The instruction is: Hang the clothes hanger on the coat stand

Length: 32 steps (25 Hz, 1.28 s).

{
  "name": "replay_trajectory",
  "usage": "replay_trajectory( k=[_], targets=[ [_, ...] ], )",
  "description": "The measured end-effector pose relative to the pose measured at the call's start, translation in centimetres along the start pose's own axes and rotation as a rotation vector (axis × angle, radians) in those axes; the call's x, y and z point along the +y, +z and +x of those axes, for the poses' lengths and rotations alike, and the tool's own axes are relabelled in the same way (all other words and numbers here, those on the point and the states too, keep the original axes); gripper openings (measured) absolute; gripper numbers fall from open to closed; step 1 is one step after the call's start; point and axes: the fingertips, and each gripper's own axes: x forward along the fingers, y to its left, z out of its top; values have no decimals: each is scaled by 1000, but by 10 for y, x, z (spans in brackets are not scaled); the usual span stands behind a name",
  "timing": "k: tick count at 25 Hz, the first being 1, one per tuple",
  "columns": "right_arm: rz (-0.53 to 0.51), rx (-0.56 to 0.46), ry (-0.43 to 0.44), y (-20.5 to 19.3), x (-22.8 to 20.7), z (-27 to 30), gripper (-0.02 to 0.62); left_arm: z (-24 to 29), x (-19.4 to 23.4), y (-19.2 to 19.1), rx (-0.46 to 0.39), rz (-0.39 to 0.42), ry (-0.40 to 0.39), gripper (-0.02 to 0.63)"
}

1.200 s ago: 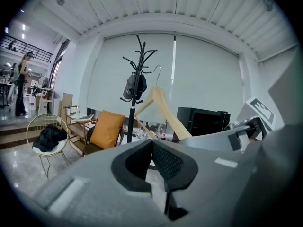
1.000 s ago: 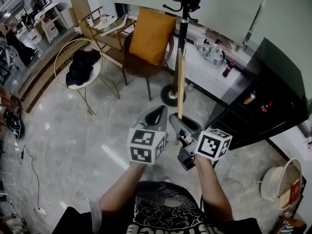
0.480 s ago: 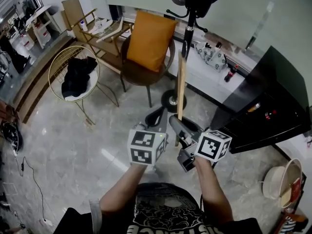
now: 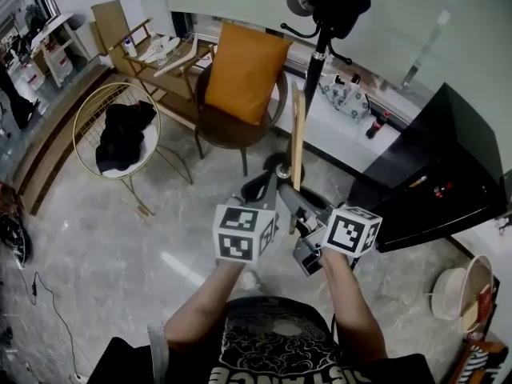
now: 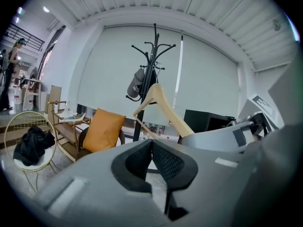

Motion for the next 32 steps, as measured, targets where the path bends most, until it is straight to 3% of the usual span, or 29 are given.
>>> replay_trajectory(
  k=[9,17,23,32],
  targets=[
    [-7,-46,-12,19,2,39,95,12,37,18,-23,17,-12,6],
    [-2,-56,-33,28,-10,55,95,30,44,28,-51,24,-46,6],
    [-6,-60,-36,40,-30,64,95,55,45,26,-40,35,-63,6],
    [8,-38,5,73,-70,78,95,107,50,40,-43,35,-26,6]
  ],
)
